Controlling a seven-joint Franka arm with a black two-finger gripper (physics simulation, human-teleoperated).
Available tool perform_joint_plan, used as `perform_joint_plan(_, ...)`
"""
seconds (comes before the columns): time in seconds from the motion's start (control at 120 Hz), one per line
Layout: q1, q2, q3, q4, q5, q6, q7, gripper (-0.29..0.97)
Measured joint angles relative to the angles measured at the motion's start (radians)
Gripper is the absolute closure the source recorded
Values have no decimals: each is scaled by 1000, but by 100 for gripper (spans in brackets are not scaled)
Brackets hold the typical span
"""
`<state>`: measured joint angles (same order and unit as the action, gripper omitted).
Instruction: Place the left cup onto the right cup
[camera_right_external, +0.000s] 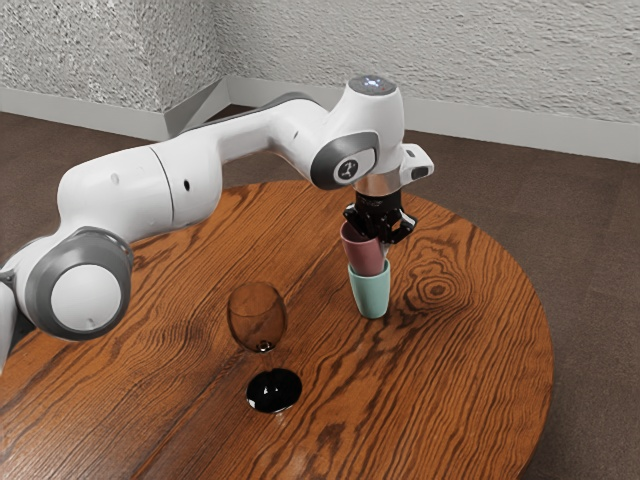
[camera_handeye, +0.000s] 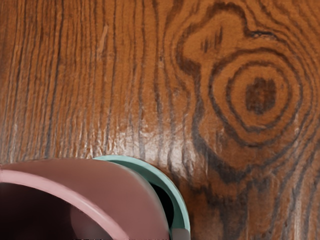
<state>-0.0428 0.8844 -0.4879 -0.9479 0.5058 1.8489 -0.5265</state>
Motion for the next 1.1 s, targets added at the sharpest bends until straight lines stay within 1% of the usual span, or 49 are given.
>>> perform_joint_plan(0.375, -15, -4, 10, -14, -20, 1, -32, 77)
perform_joint_plan(0.425, -15, -4, 11, -15, -25, 1, -35, 70)
perform_joint_plan(0.575, -15, -3, 18, -16, -42, 3, -43, 42)
perform_joint_plan(0.733, -17, -4, 19, -16, -48, 3, -50, 22)
perform_joint_plan(0.892, -43, -24, 19, -15, -49, 4, -57, 10)
perform_joint_plan(1.1, -86, -95, 30, -12, -47, -7, -65, 4)
